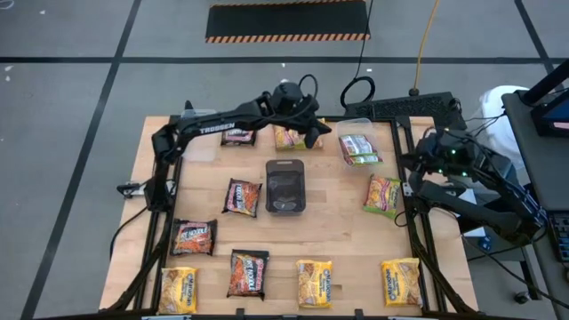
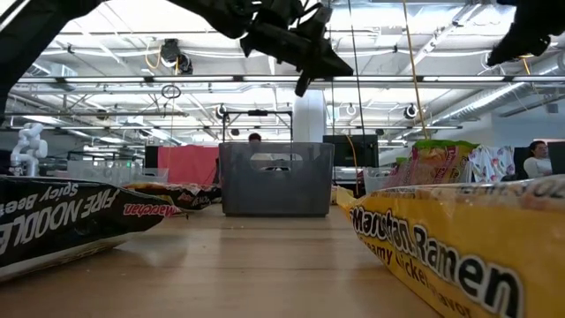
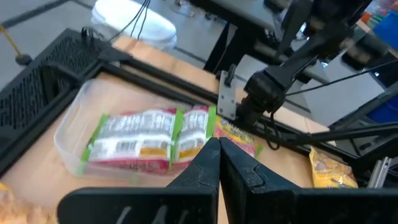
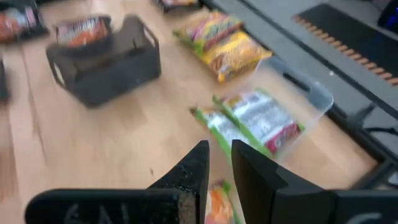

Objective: Sort Maruchan noodles
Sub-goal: Adjust the green noodle pack

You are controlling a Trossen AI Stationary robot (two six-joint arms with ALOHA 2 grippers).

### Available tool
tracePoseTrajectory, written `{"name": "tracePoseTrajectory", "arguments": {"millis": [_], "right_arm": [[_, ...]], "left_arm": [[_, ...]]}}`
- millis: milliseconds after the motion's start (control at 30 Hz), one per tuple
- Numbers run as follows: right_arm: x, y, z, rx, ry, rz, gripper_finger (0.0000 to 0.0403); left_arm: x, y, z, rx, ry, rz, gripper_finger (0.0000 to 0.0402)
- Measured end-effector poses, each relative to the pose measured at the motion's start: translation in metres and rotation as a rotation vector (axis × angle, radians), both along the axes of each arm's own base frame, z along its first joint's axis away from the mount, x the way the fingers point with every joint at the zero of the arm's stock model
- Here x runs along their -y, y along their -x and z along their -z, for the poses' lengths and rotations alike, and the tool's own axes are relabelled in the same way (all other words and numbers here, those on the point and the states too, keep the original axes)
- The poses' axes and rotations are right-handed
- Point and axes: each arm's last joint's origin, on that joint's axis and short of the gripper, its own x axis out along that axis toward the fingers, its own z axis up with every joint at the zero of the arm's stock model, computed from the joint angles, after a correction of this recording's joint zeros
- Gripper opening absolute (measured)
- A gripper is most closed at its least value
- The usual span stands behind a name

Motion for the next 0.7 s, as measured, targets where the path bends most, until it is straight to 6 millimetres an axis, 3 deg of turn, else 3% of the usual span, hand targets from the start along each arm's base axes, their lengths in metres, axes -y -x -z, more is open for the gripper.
{"name": "tracePoseTrajectory", "arguments": {"millis": [200,700], "right_arm": [[0.003,-0.007,0.009,-0.155,-0.087,-0.132,0.0065],[0.027,-0.043,0.022,-0.429,-0.091,-0.409,0.0065]], "left_arm": [[-0.005,0.001,-0.007,0.018,-0.024,-0.001,0.0006],[-0.009,0.004,-0.004,-0.01,-0.018,-0.008,0.0006]]}}
